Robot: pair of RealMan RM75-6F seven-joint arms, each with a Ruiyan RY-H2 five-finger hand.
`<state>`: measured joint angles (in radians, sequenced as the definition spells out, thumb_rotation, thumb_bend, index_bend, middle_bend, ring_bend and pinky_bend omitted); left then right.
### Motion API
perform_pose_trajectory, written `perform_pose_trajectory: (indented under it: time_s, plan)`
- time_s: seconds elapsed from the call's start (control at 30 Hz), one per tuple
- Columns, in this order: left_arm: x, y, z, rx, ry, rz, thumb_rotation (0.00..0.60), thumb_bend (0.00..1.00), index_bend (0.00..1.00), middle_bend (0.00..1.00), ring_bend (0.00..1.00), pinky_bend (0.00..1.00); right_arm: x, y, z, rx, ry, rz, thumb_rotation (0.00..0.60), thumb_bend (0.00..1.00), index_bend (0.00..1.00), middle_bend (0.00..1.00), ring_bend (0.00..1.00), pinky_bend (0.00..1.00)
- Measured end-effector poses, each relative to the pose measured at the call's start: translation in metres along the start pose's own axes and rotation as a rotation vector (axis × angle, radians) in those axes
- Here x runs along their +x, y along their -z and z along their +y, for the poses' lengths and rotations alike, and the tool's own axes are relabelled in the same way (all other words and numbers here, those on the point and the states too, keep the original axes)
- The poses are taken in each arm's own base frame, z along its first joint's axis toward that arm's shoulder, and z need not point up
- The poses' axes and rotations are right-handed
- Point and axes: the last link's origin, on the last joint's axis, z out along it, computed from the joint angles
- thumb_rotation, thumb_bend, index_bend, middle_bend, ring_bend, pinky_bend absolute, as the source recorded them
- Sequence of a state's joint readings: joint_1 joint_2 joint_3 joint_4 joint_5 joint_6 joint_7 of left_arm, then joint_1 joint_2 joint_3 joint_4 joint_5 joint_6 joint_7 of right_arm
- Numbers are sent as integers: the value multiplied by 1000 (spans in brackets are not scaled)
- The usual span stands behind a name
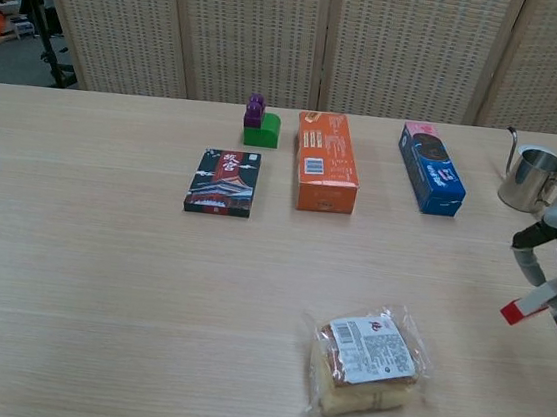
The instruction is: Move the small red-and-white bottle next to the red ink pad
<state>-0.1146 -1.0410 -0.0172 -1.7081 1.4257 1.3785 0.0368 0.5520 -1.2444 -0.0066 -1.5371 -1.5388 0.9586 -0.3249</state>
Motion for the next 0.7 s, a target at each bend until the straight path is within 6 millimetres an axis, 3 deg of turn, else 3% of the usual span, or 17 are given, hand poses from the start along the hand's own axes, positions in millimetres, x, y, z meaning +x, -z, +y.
perform_pose_trajectory:
  time_s: [0.33, 0.7]
  plan:
    - [0, 0, -3, 8, 5, -4, 600, 0, 0, 0, 0, 0, -14, -32, -15, -26, 20, -47, 600, 620, 594, 1000, 1000, 1000]
    - [0, -1, -3, 9, 3, -4, 600, 0, 0, 0, 0, 0, -25, -39, -12, -49, 51, -72, 600, 620, 594, 1000, 1000, 1000]
